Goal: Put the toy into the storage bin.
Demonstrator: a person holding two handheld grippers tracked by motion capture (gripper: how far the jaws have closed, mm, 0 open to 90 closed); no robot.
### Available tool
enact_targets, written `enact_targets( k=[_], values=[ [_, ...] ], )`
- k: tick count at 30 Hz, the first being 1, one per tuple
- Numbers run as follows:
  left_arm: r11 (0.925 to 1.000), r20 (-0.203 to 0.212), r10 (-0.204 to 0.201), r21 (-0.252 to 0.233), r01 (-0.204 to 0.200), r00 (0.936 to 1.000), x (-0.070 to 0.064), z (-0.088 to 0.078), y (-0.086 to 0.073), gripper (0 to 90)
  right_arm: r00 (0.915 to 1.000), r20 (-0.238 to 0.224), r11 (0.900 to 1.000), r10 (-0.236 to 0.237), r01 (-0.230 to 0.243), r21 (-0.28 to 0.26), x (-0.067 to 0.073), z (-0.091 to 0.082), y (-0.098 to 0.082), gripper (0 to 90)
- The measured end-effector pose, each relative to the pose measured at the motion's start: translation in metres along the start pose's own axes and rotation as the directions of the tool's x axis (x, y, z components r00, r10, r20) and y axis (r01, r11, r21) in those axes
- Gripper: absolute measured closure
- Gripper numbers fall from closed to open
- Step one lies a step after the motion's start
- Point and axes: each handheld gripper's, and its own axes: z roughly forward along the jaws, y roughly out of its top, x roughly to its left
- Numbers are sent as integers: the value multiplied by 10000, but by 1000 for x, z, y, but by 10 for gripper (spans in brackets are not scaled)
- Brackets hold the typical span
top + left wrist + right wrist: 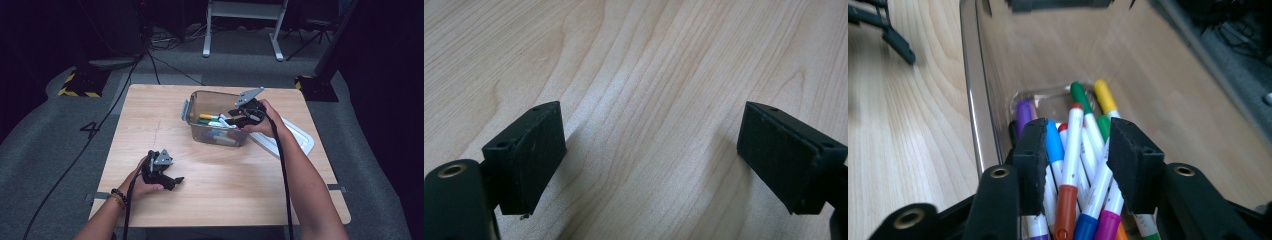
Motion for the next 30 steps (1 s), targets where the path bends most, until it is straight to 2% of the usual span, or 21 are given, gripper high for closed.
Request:
enact_targets(
  k=[4, 6, 8, 9, 10, 15, 19, 22, 23, 25, 26, 28, 30],
  values=[
    [10000, 7, -4, -4, 4, 10000, 0, 0, 0, 124, 9989, 405, 9969, 236, -204, -763, 0, -21, -1, 489],
    [10000, -5, -16, -15, 16, 10000, 0, 0, 0, 124, 9982, 565, 9943, 187, -126, -1060, 2, -34, -4, 472],
    [10000, 1, -7, -12, 7, 10000, 0, 0, 0, 124, 9979, 630, 9934, 161, -88, -1141, 2, -41, -6, 456],
    [10000, -3, -1, -2, 1, 10000, 0, 0, 0, 124, 9973, 726, 9921, 94, -2, -1258, 2, -57, -13, 450],
    [10000, -7, -17, -14, 17, 10000, 0, 0, 0, 124, 9964, 848, 9916, 84, 26, -1291, 1, -63, -17, 449],
    [10000, -6, -14, -14, 14, 10000, 0, 0, 0, 124, 9849, 1610, 9869, 638, -384, -1566, -8, -101, -50, 439],
    [10000, 2, -3, -4, 3, 10000, 0, 0, 0, 124, 9736, 1969, 9834, 1150, -837, -1607, -14, -118, -80, 435],
    [10000, -5, -17, -17, 17, 10000, 0, 0, 0, 124, 9620, 2297, 9843, 1476, -1203, -1290, -20, -121, -104, 427],
    [10000, -1, -15, -14, 15, 10000, 0, 0, 0, 124, 9580, 2274, 9819, 1744, -1518, -1135, -22, -119, -111, 417],
    [10000, -3, -2, -5, 2, 10000, 0, 0, 0, 124, 9472, 2589, 9811, 1891, -1714, -895, -26, -113, -125, 427],
    [10000, -2, -19, -17, 19, 10000, 0, 0, 0, 124, 9414, 2578, 9759, 2178, -2055, -741, -29, -110, -131, 426],
    [10000, -2, -16, -16, 16, 10000, 0, 0, 0, 124, 9309, 2794, 9719, 2352, -2290, -549, -34, -103, -143, 430],
    [10000, -3, -16, -18, 16, 10000, 0, 0, 0, 124, 9208, 2864, 9625, 2649, -2707, -200, -39, -94, -155, 422]
  ],
)
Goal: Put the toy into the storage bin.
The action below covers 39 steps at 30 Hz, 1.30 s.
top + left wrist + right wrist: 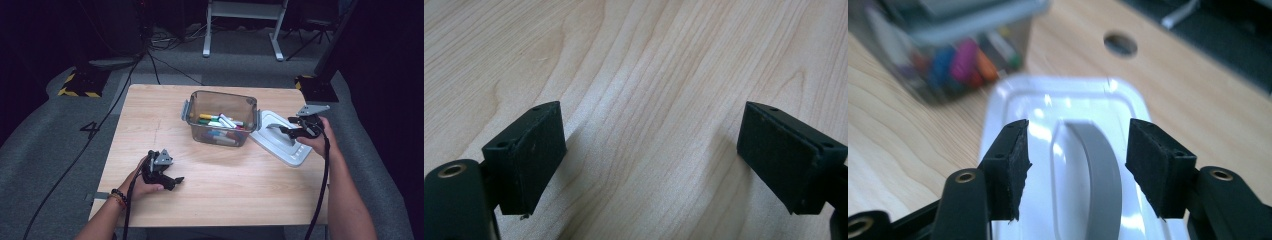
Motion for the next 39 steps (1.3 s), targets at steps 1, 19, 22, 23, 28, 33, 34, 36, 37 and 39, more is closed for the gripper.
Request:
enact_targets(
  k=[1, 19, 22, 23, 28, 33, 34, 36, 37, 39],
  values=[
    [10000, 2, 16, 14, -16, 10000, 0, 0, 0, 124, 9997, 24, 9994, 246, -246, 255, -3, 6, -4, 410],
    [10000, -3, 0, 2, 0, 10000, 0, 0, 0, 124, 9907, 696, 9838, 1167, -1249, 1287, -18, 56, -32, 658],
    [10000, 4, 12, 12, -12, 10000, 0, 0, 0, 124, 9916, 608, 9843, 1142, -1212, 1283, -18, 56, -32, 665],
    [10000, 0, 20, 15, -20, 10000, 0, 0, 0, 124, 9927, 631, 9844, 1029, -1108, 1368, -17, 54, -32, 676],
    [10000, -1, 10, 12, -10, 10000, 0, 0, 0, 124, 9927, 559, 9864, 1067, -1128, 1198, -18, 46, -32, 679],
    [10000, 0, 0, 1, 0, 10000, 0, 0, 0, 124, 9929, 711, 9923, 956, -1007, 725, -20, 28, -30, 680],
    [10000, 0, 0, 1, 0, 10000, 0, 0, 0, 124, 9930, 802, 9933, 865, -922, 700, -21, 24, -30, 680],
    [10000, 1, 13, 13, -13, 10000, 0, 0, 0, 124, 9916, 979, 9937, 850, -916, 651, -22, 18, -29, 680],
    [10000, 2, 16, 15, -16, 10000, 0, 0, 0, 124, 9908, 1045, 9939, 861, -927, 604, -23, 14, -29, 680],
    [10000, 0, -1, 3, 1, 10000, 0, 0, 0, 124, 9892, 1123, 9941, 938, -992, 434, -26, 7, -29, 680]
  ],
)
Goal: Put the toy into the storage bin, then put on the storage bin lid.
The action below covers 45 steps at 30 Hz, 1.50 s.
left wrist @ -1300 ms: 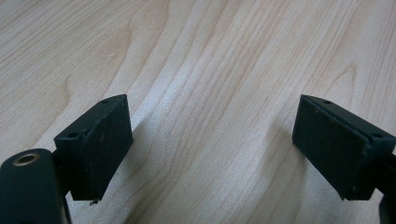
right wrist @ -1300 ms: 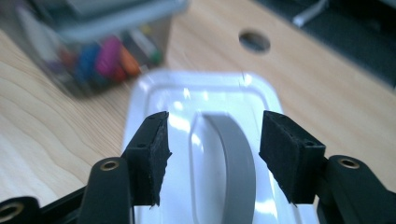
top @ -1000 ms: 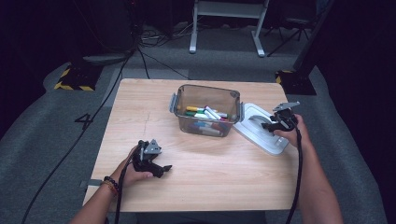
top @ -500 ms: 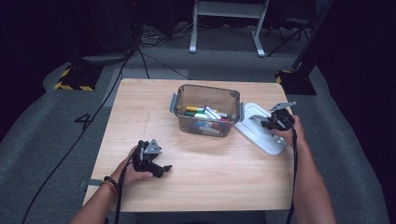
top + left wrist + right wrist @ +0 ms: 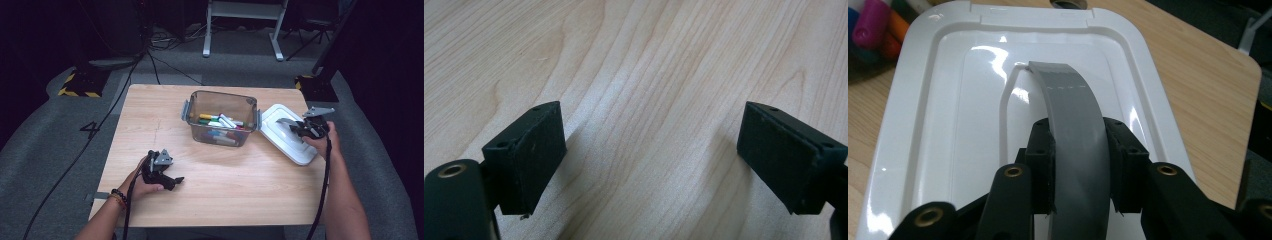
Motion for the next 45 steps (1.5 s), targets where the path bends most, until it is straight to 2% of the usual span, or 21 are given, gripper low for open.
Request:
enact_targets(
  k=[7, 13, 17, 18, 22, 26, 33, 38, 40, 41, 45],
  values=[
    [10000, 5, -1, -2, 1, 10000, 0, 0, 0, 124, 9998, 199, 9988, 93, -84, -473, -9, -21, 4, 680],
    [10000, 53, 12, 14, -12, 10000, 1, 0, 0, 122, 9994, 344, 9953, -78, 111, -967, -10, -40, 17, 680],
    [10000, 23, 4, 2, -4, 10000, 0, 0, 0, 122, 9986, 476, 9935, -245, 296, -1098, -10, -48, 25, 680],
    [10000, 23, 3, 2, -3, 10000, 0, 0, 0, 123, 9988, 451, 9911, -169, 227, -1311, -11, -55, 31, 681],
    [10000, 30, 4, -2, -4, 10000, 0, 0, 0, 122, 9978, 662, 9888, -88, 186, -1482, -16, -65, 37, 681],
    [10000, 76, 28, 1, -28, 10000, 1, 0, 0, 121, 9986, 520, 9789, -113, 216, -2030, -16, -79, 47, 681],
    [10000, 72, 64, 15, -64, 10000, 1, 0, 1, 121, 9963, 190, 9698, -835, 856, -2285, -4, -83, 71, 681],
    [10000, 58, 61, 16, -62, 10000, 1, 0, 1, 121, 9898, -297, 9608, -1395, 1280, -2458, 11, -77, 88, 681],
    [10000, 45, 52, 19, -52, 10000, 1, 0, 0, 121, 9883, -376, 9607, -1478, 1345, -2428, 14, -75, 91, 681],
    [10000, 49, 46, 7, -46, 10000, 1, 0, 0, 122, 9825, -727, 9582, -1716, 1493, -2441, 23, -68, 100, 681],
    [10000, 52, 46, 8, -46, 10000, 1, 0, 0, 122, 9703, -1024, 9515, -2192, 1894, -2426, 36, -59, 112, 681]
  ],
)
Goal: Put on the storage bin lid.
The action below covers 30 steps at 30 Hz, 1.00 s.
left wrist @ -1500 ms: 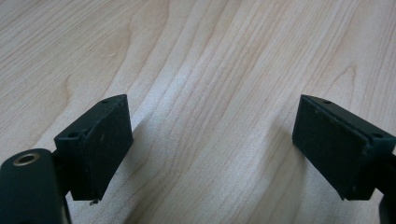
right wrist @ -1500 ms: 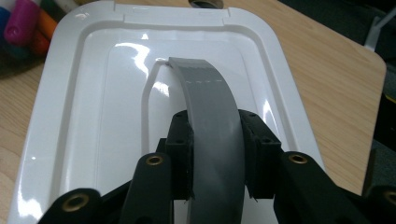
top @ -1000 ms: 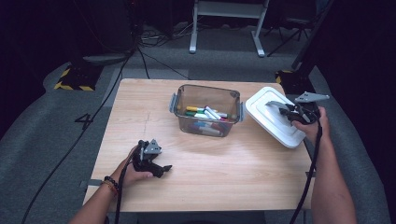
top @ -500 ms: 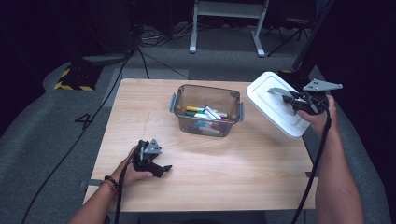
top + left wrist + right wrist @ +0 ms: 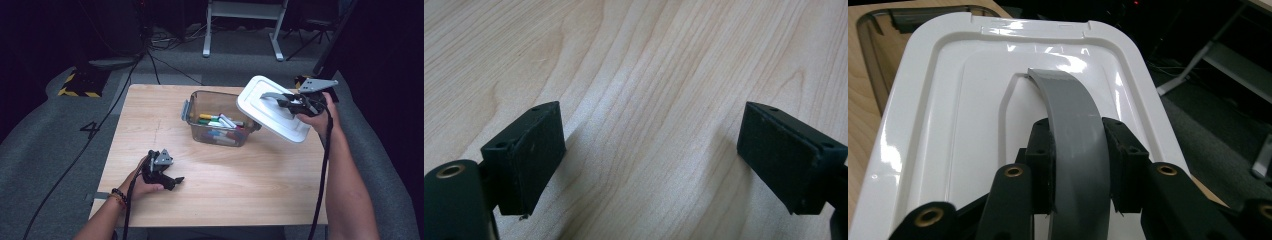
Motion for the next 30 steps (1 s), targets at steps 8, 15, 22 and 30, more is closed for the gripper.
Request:
enact_targets(
  k=[8, 15, 22, 30],
  values=[
    [10000, -13, -3, 9, 3, 10000, 0, 0, 0, 122, 9930, -910, 9972, -748, 752, 10, 20, 30, 26, 681],
    [10000, -72, -63, 25, 63, 10000, -1, -1, -1, 124, 9809, -1508, 9915, -1227, 1278, 242, 35, 63, 47, 681],
    [9998, -189, -185, -5, 185, 9997, -4, -3, -4, 124, 9694, -1872, 9845, -1590, 1699, 436, 45, 90, 59, 680],
    [9997, -241, -224, -8, 224, 9995, -5, -5, -6, 124, 9536, -2362, 9762, -1865, 2070, 648, 55, 118, 68, 680]
  ],
)
